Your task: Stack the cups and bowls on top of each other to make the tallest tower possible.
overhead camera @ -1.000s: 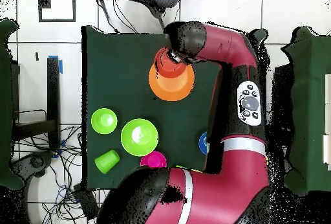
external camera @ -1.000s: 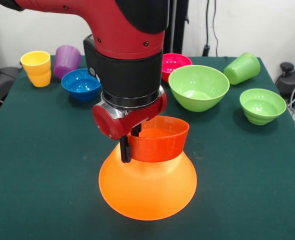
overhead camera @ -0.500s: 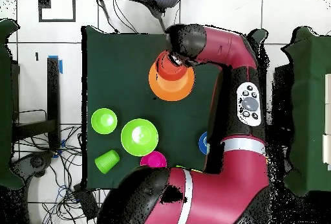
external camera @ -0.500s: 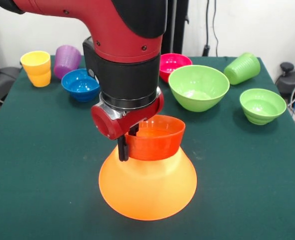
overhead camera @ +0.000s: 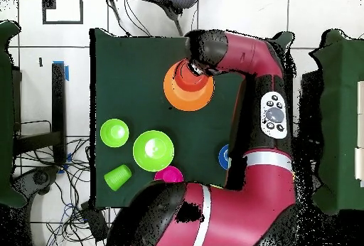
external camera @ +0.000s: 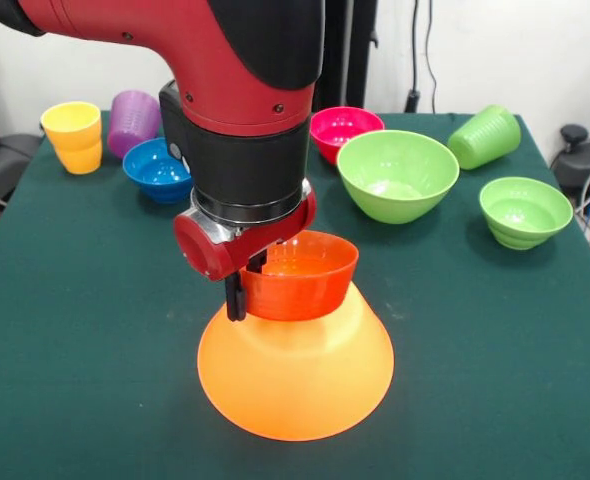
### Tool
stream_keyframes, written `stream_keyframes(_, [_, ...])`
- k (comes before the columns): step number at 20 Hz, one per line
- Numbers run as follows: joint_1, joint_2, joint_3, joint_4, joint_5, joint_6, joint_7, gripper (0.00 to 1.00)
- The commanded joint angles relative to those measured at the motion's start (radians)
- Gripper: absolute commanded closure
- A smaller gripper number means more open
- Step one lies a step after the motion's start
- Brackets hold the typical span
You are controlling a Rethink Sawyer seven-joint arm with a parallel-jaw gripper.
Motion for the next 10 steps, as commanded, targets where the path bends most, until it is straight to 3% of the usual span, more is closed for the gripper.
stream_keyframes(1, [0.032,0.029,0.013,0.070,-0.071,0.039,0.062,1.00])
stream_keyframes(10, [0.019,0.028,0.023,0.116,-0.054,-0.006,0.059,1.00])
